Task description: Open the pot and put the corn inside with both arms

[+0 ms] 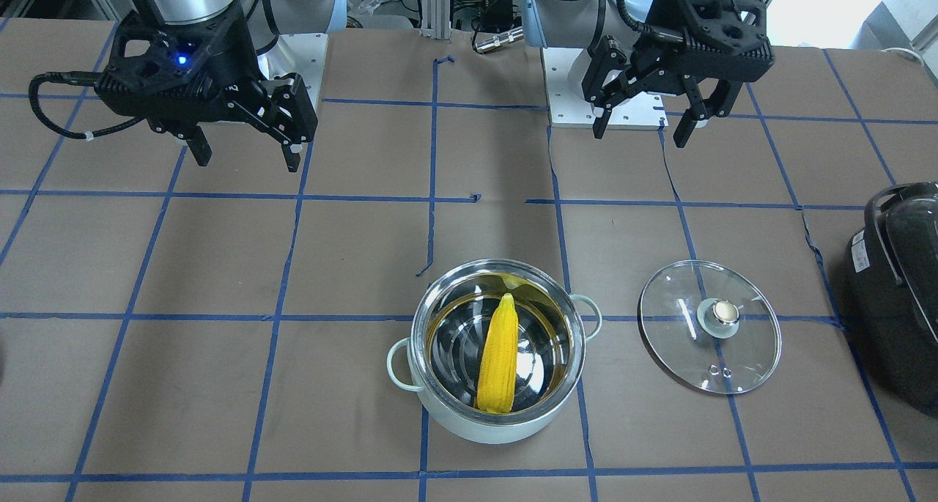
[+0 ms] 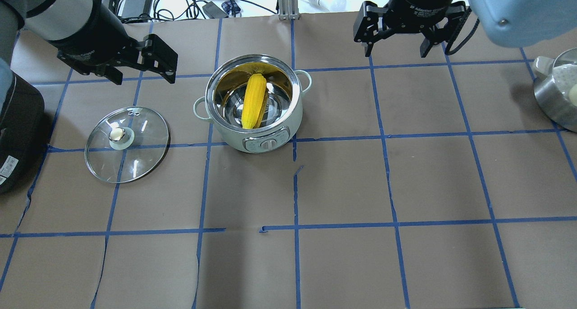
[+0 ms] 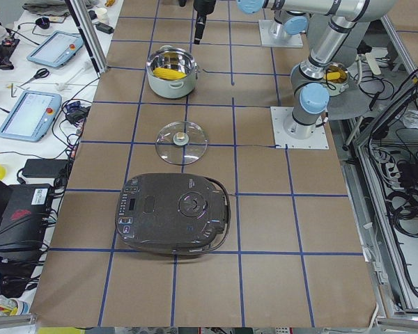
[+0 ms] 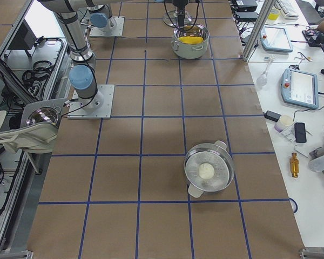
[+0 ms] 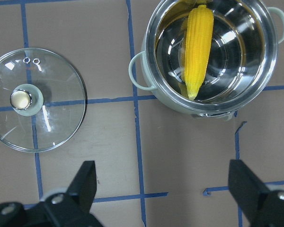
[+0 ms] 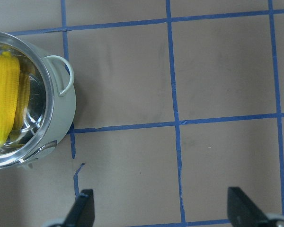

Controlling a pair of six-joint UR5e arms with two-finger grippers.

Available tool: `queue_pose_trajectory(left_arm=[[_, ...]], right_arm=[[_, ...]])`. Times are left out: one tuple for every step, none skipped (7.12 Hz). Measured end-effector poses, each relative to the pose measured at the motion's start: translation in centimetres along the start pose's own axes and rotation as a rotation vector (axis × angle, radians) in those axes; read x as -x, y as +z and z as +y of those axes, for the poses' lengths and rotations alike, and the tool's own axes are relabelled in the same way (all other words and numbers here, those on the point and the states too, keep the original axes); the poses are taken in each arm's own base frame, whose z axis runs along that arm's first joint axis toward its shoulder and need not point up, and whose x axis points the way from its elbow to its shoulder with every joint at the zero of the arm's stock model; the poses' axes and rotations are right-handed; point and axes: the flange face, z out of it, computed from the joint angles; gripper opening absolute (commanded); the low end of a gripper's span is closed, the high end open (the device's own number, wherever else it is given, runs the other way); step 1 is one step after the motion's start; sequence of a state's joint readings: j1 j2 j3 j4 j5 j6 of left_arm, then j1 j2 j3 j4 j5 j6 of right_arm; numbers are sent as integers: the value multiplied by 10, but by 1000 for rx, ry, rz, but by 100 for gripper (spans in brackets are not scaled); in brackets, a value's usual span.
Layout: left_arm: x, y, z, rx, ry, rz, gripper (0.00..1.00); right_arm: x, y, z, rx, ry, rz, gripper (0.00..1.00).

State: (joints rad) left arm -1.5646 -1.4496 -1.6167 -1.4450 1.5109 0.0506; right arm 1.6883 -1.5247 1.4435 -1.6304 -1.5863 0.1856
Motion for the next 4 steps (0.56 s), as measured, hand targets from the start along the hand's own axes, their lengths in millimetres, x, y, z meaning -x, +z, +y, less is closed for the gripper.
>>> queue_pose_trajectory(left_arm=[[0, 0, 0, 0, 0, 0, 100], [0, 0, 0, 0, 0, 0, 100], [0, 0, 0, 0, 0, 1, 100], [0, 0, 0, -2, 0, 1, 100]], right_arm=[[0, 0, 0, -1, 0, 0, 100], [0, 0, 0, -1, 0, 0, 100], [0, 0, 0, -1, 0, -1, 100], [0, 0, 0, -1, 0, 0, 100]])
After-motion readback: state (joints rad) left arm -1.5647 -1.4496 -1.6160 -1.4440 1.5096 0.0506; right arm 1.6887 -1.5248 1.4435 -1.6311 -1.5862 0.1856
